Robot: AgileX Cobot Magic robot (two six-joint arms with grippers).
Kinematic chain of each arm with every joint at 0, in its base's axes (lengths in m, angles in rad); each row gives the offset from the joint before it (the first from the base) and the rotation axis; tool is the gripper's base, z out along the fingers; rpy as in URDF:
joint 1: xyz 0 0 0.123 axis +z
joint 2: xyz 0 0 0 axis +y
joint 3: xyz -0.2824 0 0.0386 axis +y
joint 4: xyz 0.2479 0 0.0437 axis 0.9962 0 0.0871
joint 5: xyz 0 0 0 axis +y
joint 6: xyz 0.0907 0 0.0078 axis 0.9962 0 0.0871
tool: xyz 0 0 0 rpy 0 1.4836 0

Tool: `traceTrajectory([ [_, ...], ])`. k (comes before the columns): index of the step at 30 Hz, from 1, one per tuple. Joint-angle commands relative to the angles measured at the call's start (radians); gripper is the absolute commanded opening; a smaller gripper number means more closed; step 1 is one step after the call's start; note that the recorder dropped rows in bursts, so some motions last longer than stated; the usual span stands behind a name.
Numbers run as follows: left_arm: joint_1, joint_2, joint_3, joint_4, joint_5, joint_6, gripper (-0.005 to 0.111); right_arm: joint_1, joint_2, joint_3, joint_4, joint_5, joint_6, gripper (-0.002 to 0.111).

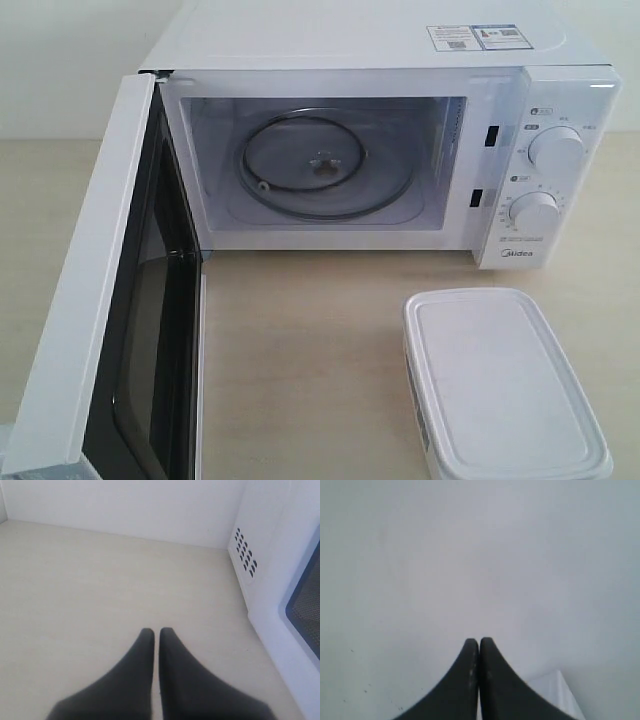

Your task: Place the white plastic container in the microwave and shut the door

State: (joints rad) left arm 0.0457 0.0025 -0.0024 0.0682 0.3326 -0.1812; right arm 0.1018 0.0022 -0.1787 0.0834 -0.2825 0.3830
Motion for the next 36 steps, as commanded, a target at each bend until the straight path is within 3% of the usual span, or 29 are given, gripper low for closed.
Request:
traceTrajectory([
  [1,0.003,-0.002,0.002,-0.005,-0.004,-0.009,0.004,-0.003,-0.002,-0.260,-0.001,0.298,-0.009,0.000],
  [7,0.003,-0.002,0.002,-0.005,-0.004,-0.009,0.004,-0.001,0.186,-0.595,0.001,0.870,-0.159,0.000],
  [11,0.003,-0.002,0.002,-0.005,-0.004,-0.009,0.004,0.009,0.311,-0.672,0.011,1.086,-0.229,0.000],
  [18,0.003,-0.002,0.002,-0.005,-0.004,-0.009,0.004,0.026,0.356,-0.691,0.033,1.038,-0.210,0.000],
  [26,0.003,-0.002,0.002,-0.005,-0.004,-0.009,0.004,0.050,0.554,-0.693,0.425,1.165,-0.468,0.000],
  [31,0.003,-0.002,0.002,-0.005,-0.004,-0.009,0.004,0.048,0.710,-0.693,0.512,1.191,-0.533,0.000],
  [36,0.003,-0.002,0.002,-0.005,-0.004,-0.009,0.004,0.048,0.867,-0.693,0.766,1.221,-0.738,0.000],
])
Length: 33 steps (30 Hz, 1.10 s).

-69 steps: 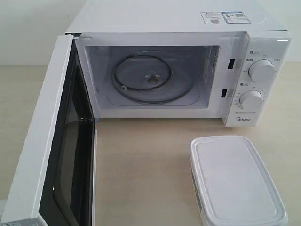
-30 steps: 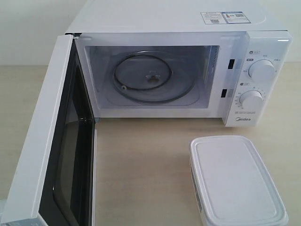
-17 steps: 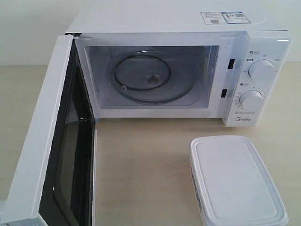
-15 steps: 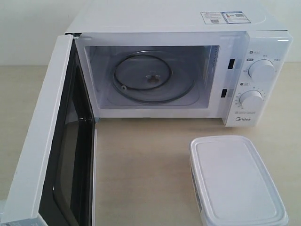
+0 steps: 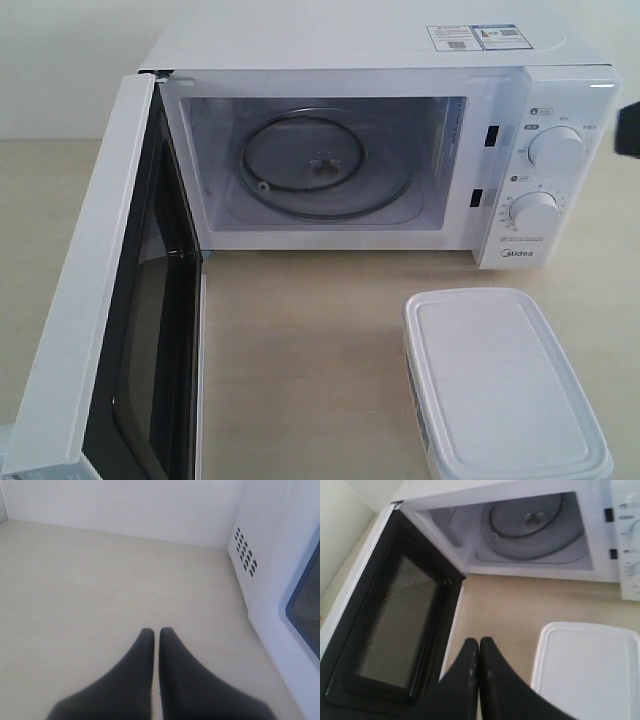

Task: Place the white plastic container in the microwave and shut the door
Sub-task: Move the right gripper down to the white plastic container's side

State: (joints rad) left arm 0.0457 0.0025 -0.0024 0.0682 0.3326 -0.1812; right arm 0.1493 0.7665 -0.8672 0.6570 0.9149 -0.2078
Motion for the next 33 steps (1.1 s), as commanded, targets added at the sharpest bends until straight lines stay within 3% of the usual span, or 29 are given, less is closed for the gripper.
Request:
traceTrajectory([
  [1,0.003,-0.002,0.002,-0.005,-0.004,-0.009,0.004,0.000,0.130,-0.005,0.217,0.025,-0.169,0.000],
  [5,0.003,-0.002,0.002,-0.005,-0.004,-0.009,0.004,-0.041,0.212,-0.005,0.261,0.033,-0.203,0.000],
  [14,0.003,-0.002,0.002,-0.005,-0.004,-0.009,0.004,-0.311,0.292,0.022,0.301,0.158,-0.263,0.000],
  [18,0.003,-0.002,0.002,-0.005,-0.004,-0.009,0.004,-0.413,0.344,0.189,0.401,0.207,-0.314,0.000],
  [19,0.003,-0.002,0.002,-0.005,-0.004,-0.009,0.004,-0.440,0.364,0.261,0.406,0.203,-0.418,0.000],
  [21,0.003,-0.002,0.002,-0.005,-0.004,-0.009,0.004,-0.443,0.366,0.303,0.366,0.145,-0.485,0.000],
  [25,0.003,-0.002,0.002,-0.005,-0.004,-0.009,0.004,-0.459,0.388,0.306,0.315,0.102,-0.428,0.000],
  [33,0.003,-0.002,0.002,-0.005,-0.004,-0.009,0.004,-0.561,0.704,0.294,0.327,0.163,-0.563,0.000],
])
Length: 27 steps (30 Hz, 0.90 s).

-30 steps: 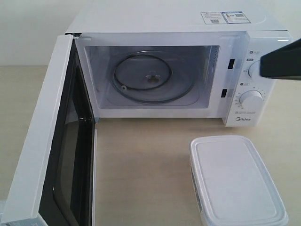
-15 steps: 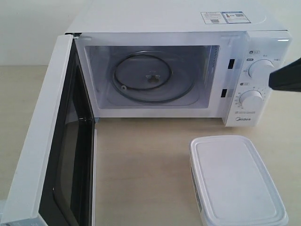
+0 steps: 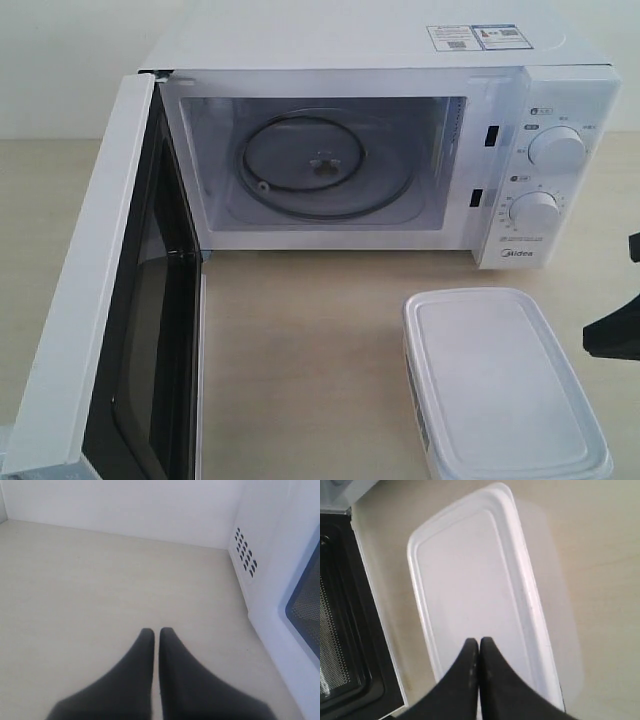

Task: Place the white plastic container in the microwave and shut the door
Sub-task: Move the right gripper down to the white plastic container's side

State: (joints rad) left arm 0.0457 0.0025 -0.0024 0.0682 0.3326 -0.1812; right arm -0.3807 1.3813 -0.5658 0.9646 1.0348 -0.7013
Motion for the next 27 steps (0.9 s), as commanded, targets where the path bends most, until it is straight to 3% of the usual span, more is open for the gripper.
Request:
traceTrajectory([
  [1,0.003,-0.002,0.002,-0.005,-0.004,-0.009,0.004,-0.039,0.113,-0.016,0.020,0.062,-0.078,0.000],
  [17,0.003,-0.002,0.002,-0.005,-0.004,-0.009,0.004,-0.039,0.295,-0.158,-0.015,0.114,-0.094,0.003],
  [20,0.003,-0.002,0.002,-0.005,-0.004,-0.009,0.004,-0.039,0.337,-0.158,-0.015,0.114,-0.099,0.015],
  [24,0.003,-0.002,0.002,-0.005,-0.004,-0.009,0.004,-0.037,0.339,-0.158,-0.005,0.112,-0.150,0.047],
  [27,0.003,-0.002,0.002,-0.005,-0.004,-0.009,0.004,-0.010,0.339,-0.156,-0.009,0.080,-0.180,0.052],
])
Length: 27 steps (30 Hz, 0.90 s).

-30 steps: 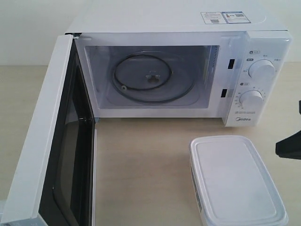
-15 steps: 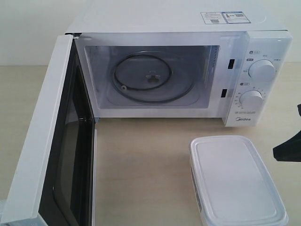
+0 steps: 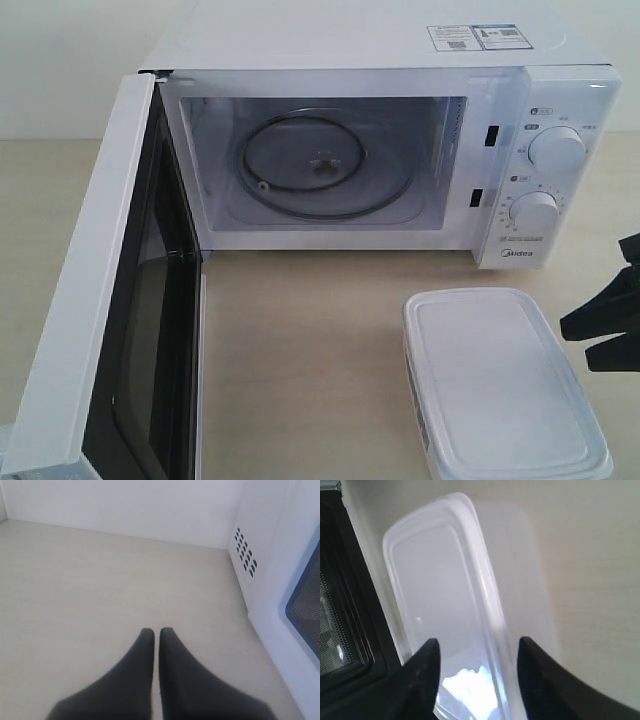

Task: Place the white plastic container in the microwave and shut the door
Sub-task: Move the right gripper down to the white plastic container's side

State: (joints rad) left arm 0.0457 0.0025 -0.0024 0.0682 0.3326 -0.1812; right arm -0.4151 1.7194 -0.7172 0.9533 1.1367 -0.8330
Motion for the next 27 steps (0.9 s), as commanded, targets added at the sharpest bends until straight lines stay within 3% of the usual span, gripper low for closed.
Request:
traceTrajectory([
  [1,0.003,-0.002,0.002,-0.005,-0.004,-0.009,0.004,0.037,0.001,-0.005,-0.004,-0.038,-0.056,0.052],
  [9,0.003,-0.002,0.002,-0.005,-0.004,-0.009,0.004,0.149,0.001,-0.005,-0.093,-0.137,-0.021,0.052],
  [14,0.003,-0.002,0.002,-0.005,-0.004,-0.009,0.004,0.149,0.001,-0.005,-0.100,-0.141,-0.005,0.052],
  [19,0.003,-0.002,0.002,-0.005,-0.004,-0.009,0.004,0.149,0.001,-0.005,-0.104,-0.127,-0.002,0.034],
  [27,0.003,-0.002,0.002,-0.005,-0.004,-0.009,0.004,0.149,0.001,-0.005,-0.108,-0.121,0.010,0.036],
])
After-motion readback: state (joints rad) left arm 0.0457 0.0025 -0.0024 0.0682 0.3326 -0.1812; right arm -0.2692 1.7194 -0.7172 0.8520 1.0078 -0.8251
